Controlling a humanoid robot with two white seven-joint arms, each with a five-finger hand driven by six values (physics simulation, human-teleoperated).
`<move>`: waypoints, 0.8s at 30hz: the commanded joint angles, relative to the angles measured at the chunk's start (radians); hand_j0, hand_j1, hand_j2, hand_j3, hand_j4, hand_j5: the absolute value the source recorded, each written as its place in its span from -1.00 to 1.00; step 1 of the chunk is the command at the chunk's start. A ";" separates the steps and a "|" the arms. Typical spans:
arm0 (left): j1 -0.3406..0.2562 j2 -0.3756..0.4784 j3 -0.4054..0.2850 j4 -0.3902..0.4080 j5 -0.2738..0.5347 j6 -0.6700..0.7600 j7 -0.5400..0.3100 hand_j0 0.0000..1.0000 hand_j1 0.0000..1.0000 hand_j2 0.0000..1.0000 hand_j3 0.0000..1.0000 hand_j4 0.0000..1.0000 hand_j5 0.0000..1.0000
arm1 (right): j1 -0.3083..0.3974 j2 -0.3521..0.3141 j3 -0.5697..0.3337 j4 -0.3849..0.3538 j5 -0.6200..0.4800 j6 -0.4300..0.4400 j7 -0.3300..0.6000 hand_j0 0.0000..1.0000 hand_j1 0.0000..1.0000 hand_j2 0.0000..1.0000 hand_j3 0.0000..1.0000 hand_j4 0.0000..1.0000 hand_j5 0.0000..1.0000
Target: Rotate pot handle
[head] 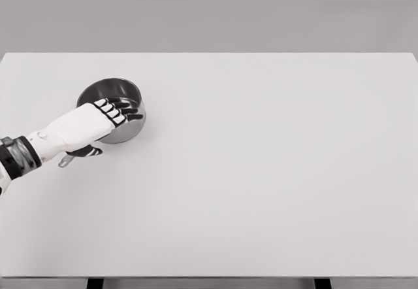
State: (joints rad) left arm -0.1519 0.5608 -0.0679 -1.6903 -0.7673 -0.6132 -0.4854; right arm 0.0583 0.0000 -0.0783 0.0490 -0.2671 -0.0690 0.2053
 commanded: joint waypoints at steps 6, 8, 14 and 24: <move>0.006 0.004 0.022 0.000 0.005 0.002 0.001 1.00 1.00 1.00 1.00 1.00 1.00 | 0.000 0.000 0.000 0.000 0.000 0.000 0.000 1.00 1.00 1.00 1.00 1.00 1.00; 0.006 0.004 0.025 0.000 0.005 0.002 0.001 1.00 1.00 1.00 1.00 1.00 1.00 | 0.000 0.000 0.000 0.000 0.000 0.000 0.000 1.00 1.00 1.00 1.00 1.00 1.00; 0.008 0.005 0.037 0.001 0.005 0.002 0.001 1.00 1.00 1.00 1.00 1.00 1.00 | 0.000 0.000 0.000 0.000 0.000 0.000 0.000 1.00 1.00 1.00 1.00 1.00 1.00; 0.020 0.007 0.066 0.001 0.002 0.002 -0.001 1.00 1.00 1.00 1.00 1.00 1.00 | 0.000 0.000 0.000 0.000 0.000 0.000 0.000 1.00 1.00 1.00 1.00 1.00 1.00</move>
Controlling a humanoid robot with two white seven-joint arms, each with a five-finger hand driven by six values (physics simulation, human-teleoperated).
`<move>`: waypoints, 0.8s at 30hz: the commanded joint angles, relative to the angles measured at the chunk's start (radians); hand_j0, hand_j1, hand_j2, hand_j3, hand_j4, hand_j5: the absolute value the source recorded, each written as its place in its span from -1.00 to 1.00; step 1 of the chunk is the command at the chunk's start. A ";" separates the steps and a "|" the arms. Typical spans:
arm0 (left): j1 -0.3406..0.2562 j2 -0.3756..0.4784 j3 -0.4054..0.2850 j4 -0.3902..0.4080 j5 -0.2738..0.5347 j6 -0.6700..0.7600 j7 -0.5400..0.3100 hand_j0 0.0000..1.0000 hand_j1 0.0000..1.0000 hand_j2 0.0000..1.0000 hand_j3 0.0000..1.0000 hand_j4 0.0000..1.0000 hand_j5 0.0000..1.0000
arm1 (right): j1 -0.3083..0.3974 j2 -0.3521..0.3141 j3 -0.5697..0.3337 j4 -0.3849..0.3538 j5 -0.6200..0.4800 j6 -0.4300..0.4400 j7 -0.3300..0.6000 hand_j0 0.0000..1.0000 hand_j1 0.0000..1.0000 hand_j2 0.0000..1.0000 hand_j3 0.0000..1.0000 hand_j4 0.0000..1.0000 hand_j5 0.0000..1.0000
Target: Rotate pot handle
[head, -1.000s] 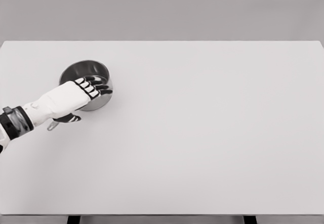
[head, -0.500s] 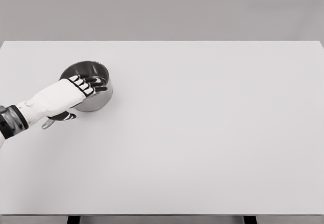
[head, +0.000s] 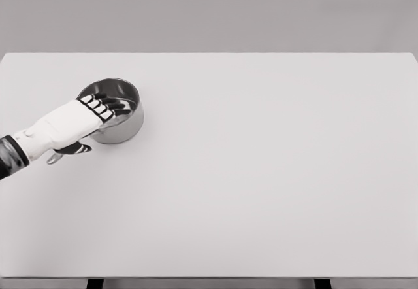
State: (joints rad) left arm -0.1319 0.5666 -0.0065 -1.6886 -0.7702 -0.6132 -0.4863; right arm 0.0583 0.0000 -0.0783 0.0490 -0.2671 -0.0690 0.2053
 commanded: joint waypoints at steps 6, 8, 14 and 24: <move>0.005 0.015 0.017 0.017 0.005 0.002 0.000 1.00 1.00 1.00 1.00 1.00 1.00 | 0.000 0.000 0.000 0.000 0.000 0.000 0.000 1.00 1.00 1.00 1.00 1.00 1.00; 0.005 0.016 0.019 0.021 0.005 0.002 0.000 1.00 1.00 1.00 1.00 1.00 1.00 | 0.000 0.000 0.000 0.000 0.000 0.000 0.000 1.00 1.00 1.00 1.00 1.00 1.00; 0.005 0.027 0.025 0.029 0.005 0.002 0.000 1.00 1.00 1.00 1.00 1.00 1.00 | 0.000 0.000 0.000 0.000 0.000 0.000 0.000 1.00 1.00 1.00 1.00 1.00 1.00; 0.002 0.035 0.029 0.035 0.005 0.002 0.000 1.00 1.00 1.00 1.00 1.00 1.00 | 0.000 0.000 0.000 0.000 0.000 0.000 0.000 1.00 1.00 1.00 1.00 1.00 1.00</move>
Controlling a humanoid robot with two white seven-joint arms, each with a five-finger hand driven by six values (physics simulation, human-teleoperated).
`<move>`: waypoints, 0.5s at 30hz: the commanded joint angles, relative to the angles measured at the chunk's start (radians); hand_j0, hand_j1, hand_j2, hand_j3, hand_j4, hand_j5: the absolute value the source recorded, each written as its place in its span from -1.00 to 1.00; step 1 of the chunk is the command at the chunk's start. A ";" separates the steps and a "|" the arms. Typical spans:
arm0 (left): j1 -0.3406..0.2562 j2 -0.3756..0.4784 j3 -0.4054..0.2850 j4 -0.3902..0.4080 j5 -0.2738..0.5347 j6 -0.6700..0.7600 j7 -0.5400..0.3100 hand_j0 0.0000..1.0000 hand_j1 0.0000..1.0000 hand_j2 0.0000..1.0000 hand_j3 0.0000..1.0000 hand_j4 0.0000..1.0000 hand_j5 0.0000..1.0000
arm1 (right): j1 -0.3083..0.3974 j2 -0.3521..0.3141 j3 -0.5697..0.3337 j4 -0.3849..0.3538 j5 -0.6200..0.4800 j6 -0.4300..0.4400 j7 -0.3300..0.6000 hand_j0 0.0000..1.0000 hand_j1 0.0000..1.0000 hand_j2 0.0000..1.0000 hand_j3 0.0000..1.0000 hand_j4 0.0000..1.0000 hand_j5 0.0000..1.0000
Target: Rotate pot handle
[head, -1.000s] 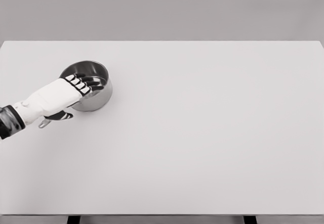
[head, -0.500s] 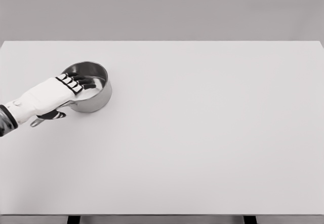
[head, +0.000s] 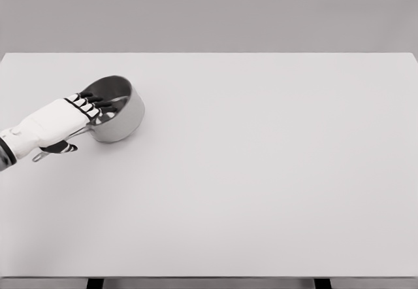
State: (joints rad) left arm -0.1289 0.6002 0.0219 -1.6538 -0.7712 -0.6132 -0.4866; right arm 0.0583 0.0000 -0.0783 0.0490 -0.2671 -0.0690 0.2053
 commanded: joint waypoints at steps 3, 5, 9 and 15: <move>0.002 0.003 0.012 0.000 0.006 0.002 0.000 1.00 1.00 1.00 1.00 1.00 1.00 | 0.000 0.000 0.000 0.000 0.000 0.000 0.000 1.00 1.00 1.00 1.00 1.00 1.00; 0.002 0.003 0.012 0.000 0.006 0.002 0.000 1.00 1.00 1.00 1.00 1.00 1.00 | 0.000 0.000 0.000 0.000 0.000 0.000 0.000 1.00 1.00 1.00 1.00 1.00 1.00; 0.002 0.003 0.015 0.000 0.006 0.002 0.000 1.00 1.00 1.00 1.00 1.00 1.00 | 0.000 0.000 0.000 0.000 0.000 0.000 0.000 1.00 1.00 1.00 1.00 1.00 1.00; 0.002 0.004 0.026 0.000 0.006 0.002 0.000 1.00 1.00 1.00 1.00 1.00 1.00 | 0.000 0.000 0.000 0.000 0.000 0.000 0.000 1.00 1.00 1.00 1.00 1.00 1.00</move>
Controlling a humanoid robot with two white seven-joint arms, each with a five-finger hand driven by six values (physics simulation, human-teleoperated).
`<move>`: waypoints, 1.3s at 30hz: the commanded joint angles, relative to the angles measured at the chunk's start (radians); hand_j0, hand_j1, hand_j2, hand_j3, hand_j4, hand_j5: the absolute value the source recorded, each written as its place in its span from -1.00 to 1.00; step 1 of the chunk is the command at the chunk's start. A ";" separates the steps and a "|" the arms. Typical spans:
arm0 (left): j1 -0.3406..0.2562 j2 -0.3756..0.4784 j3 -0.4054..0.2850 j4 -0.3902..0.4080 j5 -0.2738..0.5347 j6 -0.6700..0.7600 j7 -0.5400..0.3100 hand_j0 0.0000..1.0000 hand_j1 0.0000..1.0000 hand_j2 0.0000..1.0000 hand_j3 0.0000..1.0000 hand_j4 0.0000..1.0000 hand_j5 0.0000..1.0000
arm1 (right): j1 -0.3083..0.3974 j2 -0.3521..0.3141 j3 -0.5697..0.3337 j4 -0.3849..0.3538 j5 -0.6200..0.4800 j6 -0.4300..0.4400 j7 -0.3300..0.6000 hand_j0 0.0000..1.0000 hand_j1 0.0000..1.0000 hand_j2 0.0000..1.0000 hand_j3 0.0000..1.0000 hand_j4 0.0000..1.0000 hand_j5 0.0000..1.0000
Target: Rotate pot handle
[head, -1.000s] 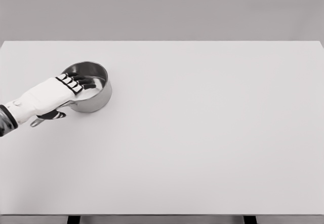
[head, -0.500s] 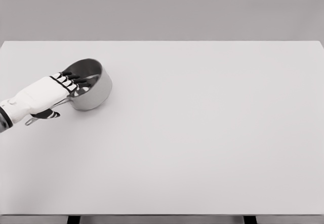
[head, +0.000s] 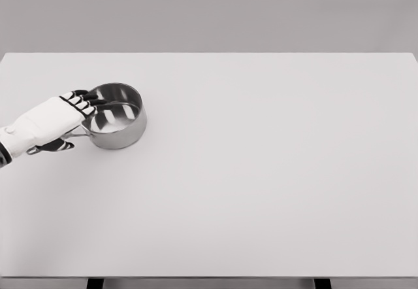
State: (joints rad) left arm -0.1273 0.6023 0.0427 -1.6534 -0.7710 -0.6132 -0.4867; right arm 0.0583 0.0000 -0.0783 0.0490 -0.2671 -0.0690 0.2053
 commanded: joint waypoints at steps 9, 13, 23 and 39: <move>-0.002 0.007 0.014 0.012 0.006 0.002 0.000 1.00 1.00 1.00 1.00 1.00 1.00 | 0.000 0.000 0.000 0.000 0.000 0.000 0.000 1.00 1.00 1.00 1.00 1.00 1.00; 0.000 0.019 0.020 0.014 0.006 0.002 0.002 1.00 1.00 1.00 1.00 1.00 1.00 | 0.000 0.000 0.000 0.000 0.000 0.000 0.000 1.00 1.00 1.00 1.00 1.00 1.00; -0.005 0.037 0.042 0.035 0.006 0.002 0.000 1.00 1.00 1.00 1.00 1.00 1.00 | 0.000 0.000 0.000 0.000 0.000 0.000 0.000 1.00 1.00 1.00 1.00 1.00 1.00; -0.025 0.048 0.054 0.076 0.006 0.002 0.000 1.00 1.00 1.00 1.00 1.00 1.00 | 0.000 0.000 0.000 0.000 0.000 0.000 0.000 1.00 1.00 1.00 1.00 1.00 1.00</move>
State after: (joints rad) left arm -0.1534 0.6486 0.0951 -1.5838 -0.7707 -0.6131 -0.4869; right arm 0.0583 0.0000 -0.0783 0.0490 -0.2671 -0.0690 0.2053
